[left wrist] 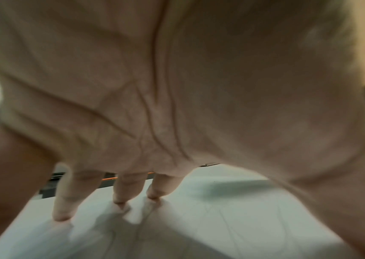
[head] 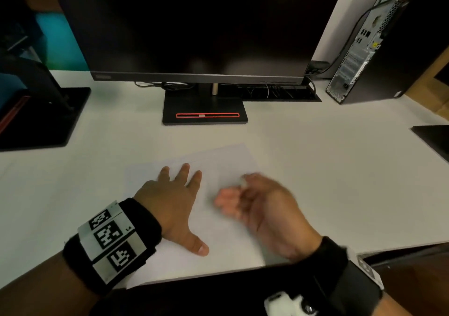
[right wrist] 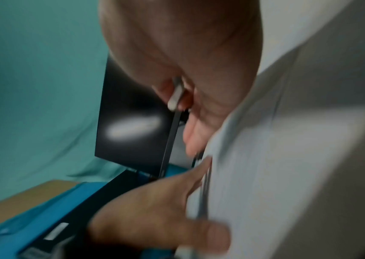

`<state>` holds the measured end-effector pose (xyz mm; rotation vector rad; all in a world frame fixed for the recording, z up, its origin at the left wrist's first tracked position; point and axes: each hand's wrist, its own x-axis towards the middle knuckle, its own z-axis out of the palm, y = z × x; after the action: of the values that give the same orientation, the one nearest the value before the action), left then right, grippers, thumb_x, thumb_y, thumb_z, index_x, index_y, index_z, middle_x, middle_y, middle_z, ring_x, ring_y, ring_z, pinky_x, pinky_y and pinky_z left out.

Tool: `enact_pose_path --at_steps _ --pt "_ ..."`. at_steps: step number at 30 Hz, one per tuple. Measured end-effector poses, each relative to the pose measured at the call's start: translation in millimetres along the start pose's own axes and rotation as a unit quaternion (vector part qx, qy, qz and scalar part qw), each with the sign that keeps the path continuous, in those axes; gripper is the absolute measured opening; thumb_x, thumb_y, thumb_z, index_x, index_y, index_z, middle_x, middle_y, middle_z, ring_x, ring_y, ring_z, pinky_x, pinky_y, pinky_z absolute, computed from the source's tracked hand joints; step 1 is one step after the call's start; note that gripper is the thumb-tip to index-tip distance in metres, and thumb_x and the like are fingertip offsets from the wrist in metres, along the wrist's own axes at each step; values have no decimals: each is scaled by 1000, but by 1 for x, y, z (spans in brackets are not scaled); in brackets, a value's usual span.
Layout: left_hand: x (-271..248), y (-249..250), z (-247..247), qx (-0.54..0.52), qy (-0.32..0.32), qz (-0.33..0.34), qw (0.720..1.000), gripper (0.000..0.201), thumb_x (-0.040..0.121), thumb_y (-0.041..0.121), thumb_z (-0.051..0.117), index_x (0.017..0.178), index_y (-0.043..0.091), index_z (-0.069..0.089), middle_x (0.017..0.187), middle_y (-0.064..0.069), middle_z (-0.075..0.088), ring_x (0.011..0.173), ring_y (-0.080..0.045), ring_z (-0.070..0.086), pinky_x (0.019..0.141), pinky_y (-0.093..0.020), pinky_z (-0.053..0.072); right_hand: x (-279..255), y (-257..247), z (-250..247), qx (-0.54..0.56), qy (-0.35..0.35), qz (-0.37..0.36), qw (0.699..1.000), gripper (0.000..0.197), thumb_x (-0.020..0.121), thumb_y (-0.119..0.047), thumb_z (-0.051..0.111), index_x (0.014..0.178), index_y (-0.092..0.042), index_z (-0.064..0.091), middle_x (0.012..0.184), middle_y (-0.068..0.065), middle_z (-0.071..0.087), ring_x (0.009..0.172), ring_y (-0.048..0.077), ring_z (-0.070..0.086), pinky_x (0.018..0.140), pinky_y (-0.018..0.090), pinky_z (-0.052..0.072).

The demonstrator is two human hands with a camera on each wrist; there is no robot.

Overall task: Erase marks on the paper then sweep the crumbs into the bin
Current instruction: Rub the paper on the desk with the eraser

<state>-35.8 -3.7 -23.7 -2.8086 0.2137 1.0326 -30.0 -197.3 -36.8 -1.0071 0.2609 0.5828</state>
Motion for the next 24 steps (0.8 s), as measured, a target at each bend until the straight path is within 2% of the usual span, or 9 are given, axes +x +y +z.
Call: enact_pose_path --at_steps 2,4,6,8,11,15,19,21,24 --pt "-2 -1 2 4 6 5 1000 158 51 92 68 155 21 -28 163 -3 -32 152 -39 -14 114 -51 32 -4 15 8 -100 -78 145 981 16 101 -16 48 100 -3 56 106 35 68 96 42 70 91 46 58" --pt "-3 -1 3 6 4 6 1000 159 51 92 67 155 19 -28 162 -1 -33 152 -39 -15 115 -50 32 12 9 1 -89 -75 178 977 38 102 -23 45 107 11 63 111 35 67 102 39 68 95 42 56" --pt "-5 -3 3 2 0 4 1000 158 51 93 66 155 17 -27 161 0 -34 152 -39 -15 115 -50 31 36 -10 -10 30 -6 108 994 40 98 -23 47 101 12 65 108 33 66 91 33 68 89 35 57" --pt "-6 -3 3 -1 0 4 1000 158 52 93 66 155 16 -26 161 0 -34 152 -39 -15 115 -51 32 52 -32 -23 136 78 -19 987 22 96 -18 49 86 -4 62 105 25 63 85 31 69 83 35 58" --pt "-6 -3 4 2 3 1 1000 159 51 93 65 155 15 -26 162 -3 -33 152 -41 -14 115 -53 33 45 -47 -31 169 113 -115 972 17 99 -17 51 83 -12 56 113 21 65 102 33 70 86 37 59" --pt "-6 -2 5 -10 -6 -27 1000 162 49 93 67 153 16 -30 162 -16 -29 152 -41 -14 117 -52 28 17 -13 -3 56 -13 67 996 36 99 -21 49 113 9 62 123 30 65 112 38 66 98 41 56" --pt "-10 1 10 -18 -12 -27 999 163 49 92 68 152 15 -31 161 -19 -30 151 -41 -16 117 -52 28 11 7 4 -85 -154 250 952 61 96 -31 48 128 20 55 127 33 61 128 38 57 112 42 43" --pt "-12 1 10 -21 -18 -28 999 162 51 91 68 152 14 -32 160 -18 -32 151 -41 -17 118 -52 27 29 -7 -4 -16 -96 200 975 52 99 -29 45 117 17 62 130 34 59 127 39 57 110 43 45" --pt "-14 1 10 -26 -20 -28 999 161 51 90 69 152 14 -31 161 -16 -32 152 -40 -16 118 -53 27 54 -38 -24 129 77 -7 989 27 102 -20 46 82 -8 59 124 26 61 114 37 64 105 42 50"
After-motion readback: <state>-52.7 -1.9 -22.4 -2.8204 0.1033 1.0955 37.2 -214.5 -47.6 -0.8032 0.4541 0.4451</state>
